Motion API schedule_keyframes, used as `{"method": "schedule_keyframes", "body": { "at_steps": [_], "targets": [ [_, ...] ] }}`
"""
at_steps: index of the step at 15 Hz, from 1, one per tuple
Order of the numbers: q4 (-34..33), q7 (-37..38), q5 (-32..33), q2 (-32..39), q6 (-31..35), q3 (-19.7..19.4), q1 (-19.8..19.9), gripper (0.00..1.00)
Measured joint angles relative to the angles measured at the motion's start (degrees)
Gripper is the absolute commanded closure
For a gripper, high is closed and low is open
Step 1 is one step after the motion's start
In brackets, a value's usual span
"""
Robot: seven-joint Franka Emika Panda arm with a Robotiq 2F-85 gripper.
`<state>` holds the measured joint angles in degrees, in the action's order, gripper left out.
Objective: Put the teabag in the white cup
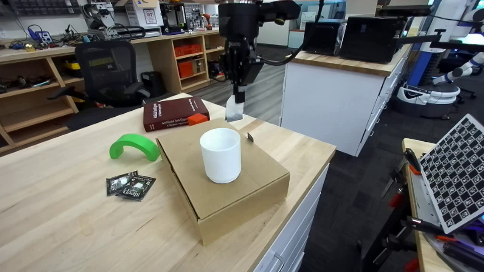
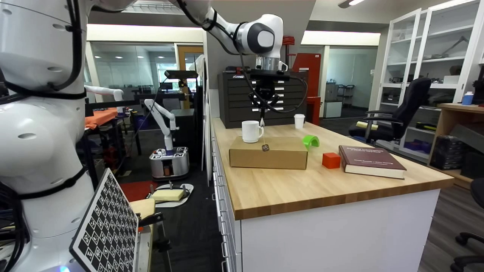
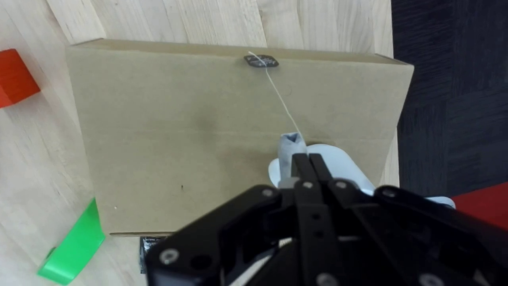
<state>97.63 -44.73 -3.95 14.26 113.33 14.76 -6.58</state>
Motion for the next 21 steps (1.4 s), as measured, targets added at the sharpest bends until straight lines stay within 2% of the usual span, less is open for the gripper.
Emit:
{"method": "schedule_keyframes", "body": {
  "at_steps": [11,21],
  "targets": [
    [-0.43,-0.45,-1.00,-0.44,0.00,1.90,-1.05,0.99],
    [-0.42,-6.16,-5.99,-2.12,-1.73,2.15,-0.95,0.99]
  ]
}}
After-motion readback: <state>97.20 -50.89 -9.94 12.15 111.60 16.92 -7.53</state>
